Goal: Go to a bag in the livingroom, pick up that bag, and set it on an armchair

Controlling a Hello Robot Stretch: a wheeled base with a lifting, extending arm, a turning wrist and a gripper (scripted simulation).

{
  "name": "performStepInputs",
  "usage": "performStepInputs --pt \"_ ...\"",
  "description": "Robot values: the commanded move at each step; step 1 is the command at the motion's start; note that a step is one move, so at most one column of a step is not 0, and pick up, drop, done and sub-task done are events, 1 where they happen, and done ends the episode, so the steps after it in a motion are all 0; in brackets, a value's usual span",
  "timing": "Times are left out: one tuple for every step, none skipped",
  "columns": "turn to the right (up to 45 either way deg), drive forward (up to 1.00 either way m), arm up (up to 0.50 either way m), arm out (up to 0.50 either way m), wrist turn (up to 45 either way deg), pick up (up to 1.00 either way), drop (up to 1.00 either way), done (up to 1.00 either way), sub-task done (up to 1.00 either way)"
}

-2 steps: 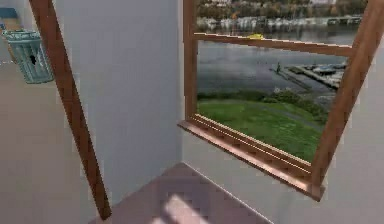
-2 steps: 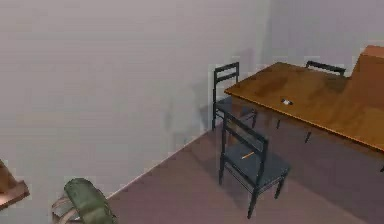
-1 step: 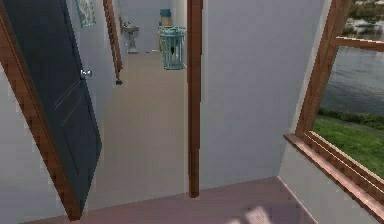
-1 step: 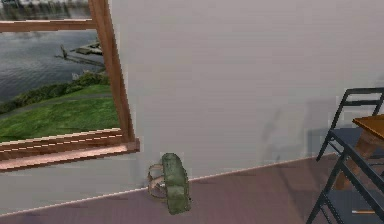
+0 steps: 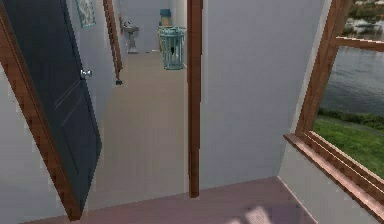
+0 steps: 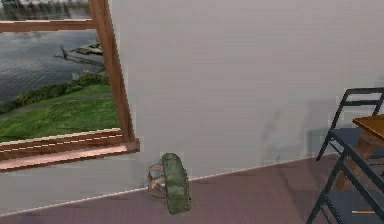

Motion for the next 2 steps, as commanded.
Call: performStepInputs --pt "0.0 0.0 0.0 0.5 0.0 0.0 0.0 0.0 0.0" --pt "0.0 0.0 0.0 0.0 45.0 0.0 0.0 0.0 0.0"
